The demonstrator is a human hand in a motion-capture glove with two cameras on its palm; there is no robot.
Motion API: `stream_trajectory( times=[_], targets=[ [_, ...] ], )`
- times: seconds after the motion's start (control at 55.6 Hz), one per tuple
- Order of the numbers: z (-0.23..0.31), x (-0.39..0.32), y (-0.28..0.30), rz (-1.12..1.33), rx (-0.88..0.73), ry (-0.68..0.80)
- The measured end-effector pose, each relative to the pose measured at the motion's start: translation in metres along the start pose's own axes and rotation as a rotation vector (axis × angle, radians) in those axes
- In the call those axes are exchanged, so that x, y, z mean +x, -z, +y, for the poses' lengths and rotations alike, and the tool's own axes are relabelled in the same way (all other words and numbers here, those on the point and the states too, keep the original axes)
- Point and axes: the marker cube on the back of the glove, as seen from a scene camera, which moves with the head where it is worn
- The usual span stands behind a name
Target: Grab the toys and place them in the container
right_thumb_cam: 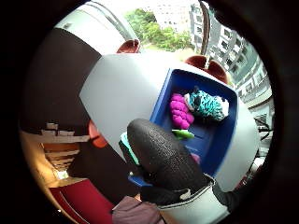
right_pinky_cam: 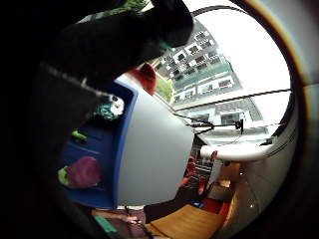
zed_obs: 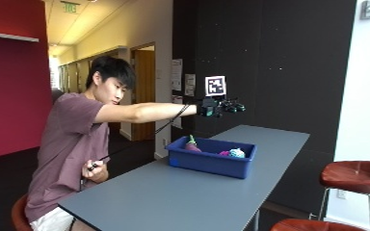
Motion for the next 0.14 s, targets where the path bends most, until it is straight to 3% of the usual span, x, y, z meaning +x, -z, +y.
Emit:
stream_trajectory(
  times=[0.144],
  targets=[
    [0.014,0.013,0.008,0.028,0.019,0.093]
  ],
)
